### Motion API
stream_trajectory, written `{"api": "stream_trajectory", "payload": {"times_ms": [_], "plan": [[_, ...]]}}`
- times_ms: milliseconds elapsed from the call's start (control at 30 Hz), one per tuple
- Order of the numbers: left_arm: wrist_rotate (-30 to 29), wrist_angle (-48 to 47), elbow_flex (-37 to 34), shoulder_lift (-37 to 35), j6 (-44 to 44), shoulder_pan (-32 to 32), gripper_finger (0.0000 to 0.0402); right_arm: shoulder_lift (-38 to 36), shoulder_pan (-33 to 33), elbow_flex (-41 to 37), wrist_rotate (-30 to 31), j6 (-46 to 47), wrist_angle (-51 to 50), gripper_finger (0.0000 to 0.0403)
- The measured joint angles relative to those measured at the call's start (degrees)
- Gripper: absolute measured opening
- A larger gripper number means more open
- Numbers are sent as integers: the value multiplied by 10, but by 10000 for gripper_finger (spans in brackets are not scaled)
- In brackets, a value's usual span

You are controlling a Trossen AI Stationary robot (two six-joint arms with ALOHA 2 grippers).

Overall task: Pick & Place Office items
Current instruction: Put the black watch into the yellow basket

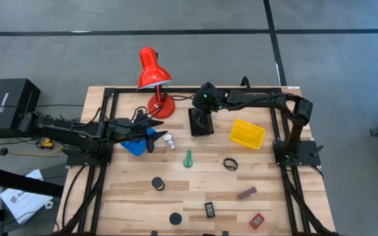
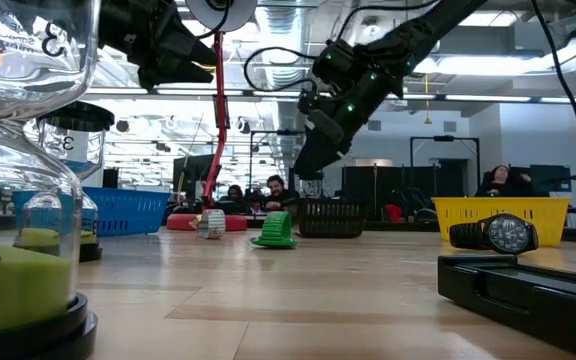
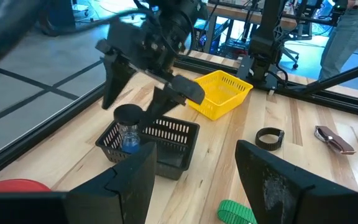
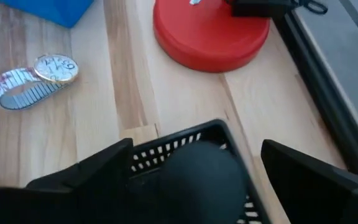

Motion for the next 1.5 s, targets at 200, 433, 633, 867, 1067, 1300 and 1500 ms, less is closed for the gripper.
{"api": "stream_trajectory", "payload": {"times_ms": [200, 433, 633, 867, 1067, 1300, 1500], "plan": [[0, 0, 0, 0, 0, 0, 214, 0, 4, 77, 2, -36, -125, 333], [0, 0, 0, 0, 0, 0, 214, 0, 5, 180, 2, -33, -294, 328], [0, 0, 0, 0, 0, 0, 214, -1, 10, 265, 2, -29, -440, 328], [0, 0, 0, 0, -1, 0, 214, -20, 50, 292, 0, -19, -558, 328], [0, 0, 0, 0, -2, 0, 214, -42, 112, 284, -1, 52, -621, 328], [0, 0, 0, 0, -6, -1, 214, -83, 214, 209, -1, 96, -621, 328], [0, 0, 0, 0, -6, -1, 214, -134, 286, 99, -1, 133, -531, 328]]}}
